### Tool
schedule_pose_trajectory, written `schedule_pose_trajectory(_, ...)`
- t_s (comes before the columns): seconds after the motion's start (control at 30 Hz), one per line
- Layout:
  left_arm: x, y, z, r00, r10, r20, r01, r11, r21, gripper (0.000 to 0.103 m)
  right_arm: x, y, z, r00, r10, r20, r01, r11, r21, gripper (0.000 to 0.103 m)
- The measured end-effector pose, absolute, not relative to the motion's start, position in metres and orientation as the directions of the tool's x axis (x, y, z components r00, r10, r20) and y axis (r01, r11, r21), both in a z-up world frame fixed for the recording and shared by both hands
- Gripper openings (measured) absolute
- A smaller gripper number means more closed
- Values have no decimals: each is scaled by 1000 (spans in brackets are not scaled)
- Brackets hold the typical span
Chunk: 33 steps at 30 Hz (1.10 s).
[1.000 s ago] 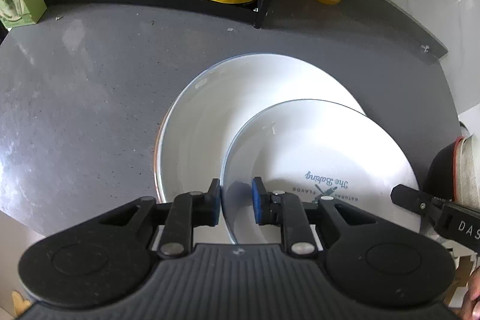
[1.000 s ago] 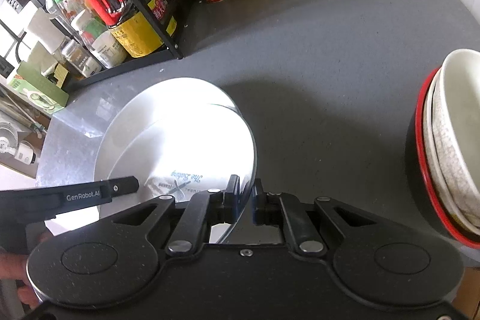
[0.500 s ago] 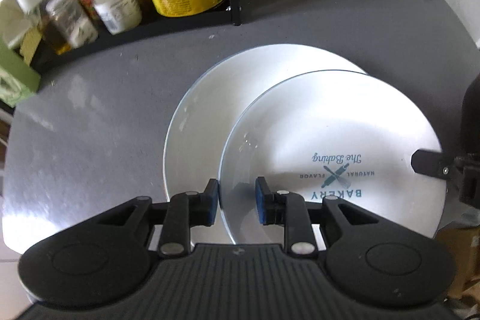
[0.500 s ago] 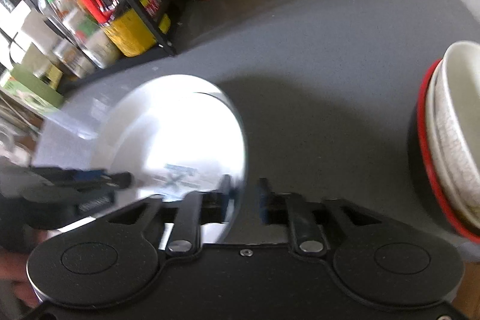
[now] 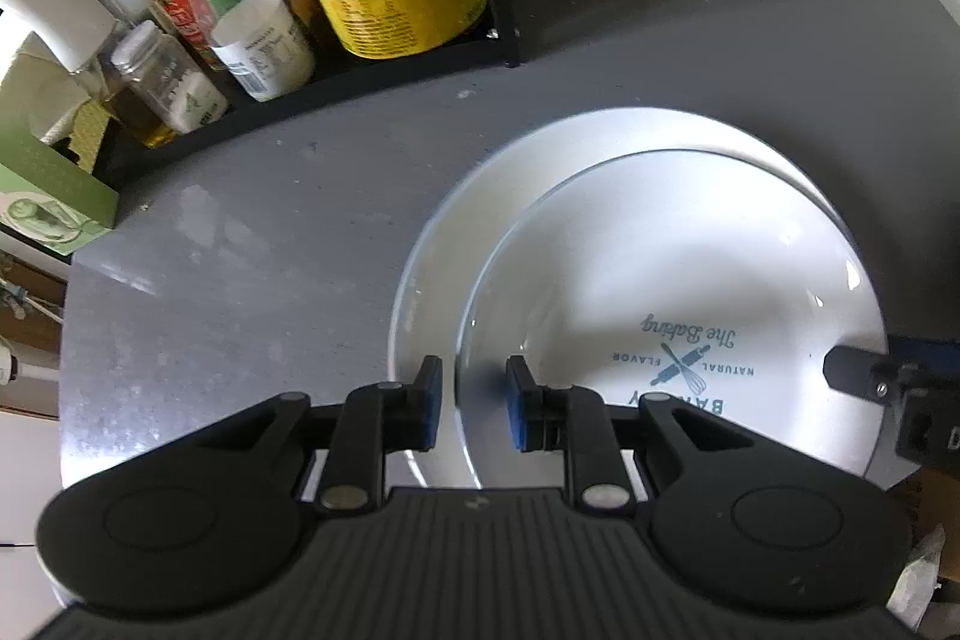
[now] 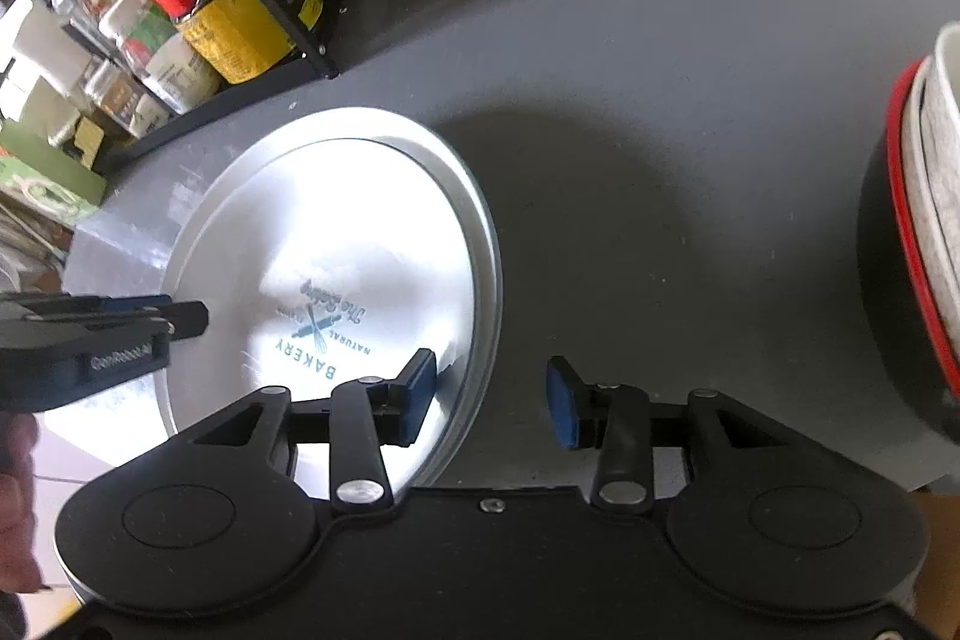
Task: Organize plates and bowls
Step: 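Open both grippers to release the 'BAKERY' plate on the stack, then lift both open grippers away from the plate stack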
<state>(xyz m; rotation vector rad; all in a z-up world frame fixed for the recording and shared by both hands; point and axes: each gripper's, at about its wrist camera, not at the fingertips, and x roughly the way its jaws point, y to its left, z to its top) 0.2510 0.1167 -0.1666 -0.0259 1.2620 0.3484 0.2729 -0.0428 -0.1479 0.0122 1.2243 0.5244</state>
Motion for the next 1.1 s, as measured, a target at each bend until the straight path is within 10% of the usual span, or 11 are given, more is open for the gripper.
schedule_pose_trajectory(0.53,249,124,-142,264,190,-946,-339,936,93,24,263,-65,-126,322,450,-833,-321,880,351,51)
schedule_pose_trajectory(0.8,247,116,-118,287,240,-927,-346,929,133,54,246,-84,-119,387,447,-806,-276,891,362,58)
schedule_pose_trajectory(1.1,219,96,-83,402,286,-870,-349,926,143,78,211,-111,-98,528,352,-773,-234,935,267,96)
